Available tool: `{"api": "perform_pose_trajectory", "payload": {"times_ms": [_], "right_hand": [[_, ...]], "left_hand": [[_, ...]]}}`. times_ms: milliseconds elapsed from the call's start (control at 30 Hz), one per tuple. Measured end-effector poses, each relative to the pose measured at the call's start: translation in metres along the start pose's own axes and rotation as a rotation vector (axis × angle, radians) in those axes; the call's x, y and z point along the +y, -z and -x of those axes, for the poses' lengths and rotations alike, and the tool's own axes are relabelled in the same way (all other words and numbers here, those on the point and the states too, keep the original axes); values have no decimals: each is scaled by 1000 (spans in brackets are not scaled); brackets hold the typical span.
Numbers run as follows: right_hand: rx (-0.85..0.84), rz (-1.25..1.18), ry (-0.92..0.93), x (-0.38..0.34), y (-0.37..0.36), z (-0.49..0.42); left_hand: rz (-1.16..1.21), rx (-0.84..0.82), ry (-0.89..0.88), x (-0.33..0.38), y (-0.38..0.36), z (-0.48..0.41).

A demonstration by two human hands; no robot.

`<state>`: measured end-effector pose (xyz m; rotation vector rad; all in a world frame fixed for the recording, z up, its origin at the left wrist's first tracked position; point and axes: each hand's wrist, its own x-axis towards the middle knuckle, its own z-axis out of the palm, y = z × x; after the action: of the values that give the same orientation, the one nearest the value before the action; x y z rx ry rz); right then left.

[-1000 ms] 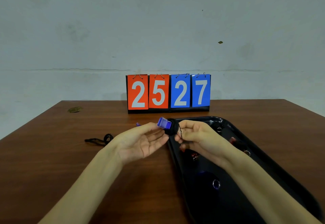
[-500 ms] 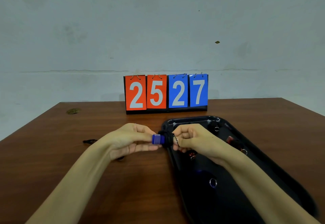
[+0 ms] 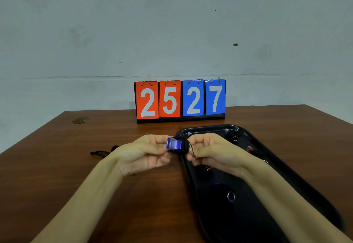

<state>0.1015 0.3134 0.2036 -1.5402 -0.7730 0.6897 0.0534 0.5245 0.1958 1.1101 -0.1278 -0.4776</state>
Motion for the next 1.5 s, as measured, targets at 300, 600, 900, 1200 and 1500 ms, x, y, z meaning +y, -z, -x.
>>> {"api": "perform_pose_trajectory", "payload": {"times_ms": [300, 600, 900, 1200, 1500], "right_hand": [[161, 95, -120, 9, 3, -4], [80, -177, -134, 2, 10, -3], [163, -82, -61, 0, 10, -2], [80, -245, -103, 1, 9, -3], [-80, -554, -154, 3, 7, -4]], "left_hand": [[-834, 429, -120, -5, -15, -4], [-782, 505, -477, -7, -32, -8], [-333, 395, -350, -4, -24, -4], [-231, 328, -385, -10, -21, -8], [165, 135, -362, -20, -18, -15]]}}
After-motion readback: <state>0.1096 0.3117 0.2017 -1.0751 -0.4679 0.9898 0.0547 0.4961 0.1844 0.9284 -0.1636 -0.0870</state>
